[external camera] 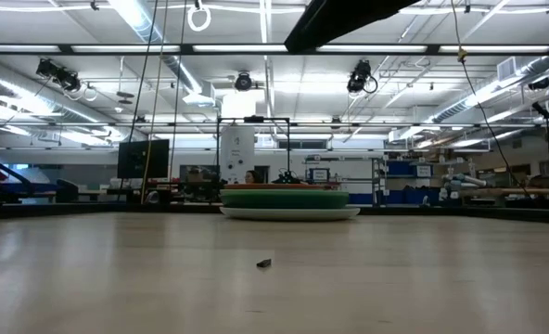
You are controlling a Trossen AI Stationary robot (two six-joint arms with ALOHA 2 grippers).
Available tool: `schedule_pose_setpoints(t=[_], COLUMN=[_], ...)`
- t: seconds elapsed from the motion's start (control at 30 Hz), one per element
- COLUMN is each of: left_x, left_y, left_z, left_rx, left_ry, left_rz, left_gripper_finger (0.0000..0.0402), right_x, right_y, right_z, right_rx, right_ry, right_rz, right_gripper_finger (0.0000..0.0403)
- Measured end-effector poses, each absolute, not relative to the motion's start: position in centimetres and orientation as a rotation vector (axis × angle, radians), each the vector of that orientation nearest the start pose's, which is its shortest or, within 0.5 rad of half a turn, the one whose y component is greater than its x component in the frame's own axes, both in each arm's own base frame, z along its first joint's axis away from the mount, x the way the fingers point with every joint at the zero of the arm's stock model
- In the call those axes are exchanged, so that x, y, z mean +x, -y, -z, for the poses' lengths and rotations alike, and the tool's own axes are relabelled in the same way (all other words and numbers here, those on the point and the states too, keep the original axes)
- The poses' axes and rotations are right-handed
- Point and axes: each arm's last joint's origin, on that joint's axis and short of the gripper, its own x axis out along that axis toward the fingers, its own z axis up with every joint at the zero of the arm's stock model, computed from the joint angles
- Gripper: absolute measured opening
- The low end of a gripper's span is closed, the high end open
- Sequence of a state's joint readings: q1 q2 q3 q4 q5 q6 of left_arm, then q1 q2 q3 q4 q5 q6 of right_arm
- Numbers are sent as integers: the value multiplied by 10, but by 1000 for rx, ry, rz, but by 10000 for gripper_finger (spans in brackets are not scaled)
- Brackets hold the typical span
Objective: Stack plastic plates
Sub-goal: Stack the light green transparent plate on top of the orange transparent plate
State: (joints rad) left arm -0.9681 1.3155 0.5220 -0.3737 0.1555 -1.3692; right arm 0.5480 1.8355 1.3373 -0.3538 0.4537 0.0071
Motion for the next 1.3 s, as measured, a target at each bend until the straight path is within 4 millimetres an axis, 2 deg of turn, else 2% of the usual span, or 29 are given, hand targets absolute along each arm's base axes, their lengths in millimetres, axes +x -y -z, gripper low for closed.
schedule_pose_setpoints(t=[0.43,0.53,0.63,0.73,0.77,0.9,1.1,1.3], left_x=[112,112,111,110,111,115,130,158], left_y=[172,172,171,169,169,166,157,123], left_z=[-136,-136,-135,-134,-134,-135,-143,-171], left_rx=[-652,-650,-638,-634,-640,-685,-695,-653], left_ry=[-1498,-1492,-1499,-1504,-1503,-1544,-1522,-1412], left_rz=[41,34,19,1,0,-14,26,48], left_gripper_finger=[165,132,78,21,12,12,5,4], right_x=[343,343,339,331,327,313,308,320], right_y=[-195,-196,-200,-204,-205,-206,-206,-204], right_z=[-223,-223,-222,-221,-221,-224,-235,-242], right_rx=[-392,-394,-419,-525,-576,-727,-705,-699], right_ry=[-756,-759,-762,-771,-779,-807,-785,-709], right_rz=[-113,-114,-103,-44,-16,69,39,14], right_gripper_finger=[204,204,204,204,204,204,203,201])
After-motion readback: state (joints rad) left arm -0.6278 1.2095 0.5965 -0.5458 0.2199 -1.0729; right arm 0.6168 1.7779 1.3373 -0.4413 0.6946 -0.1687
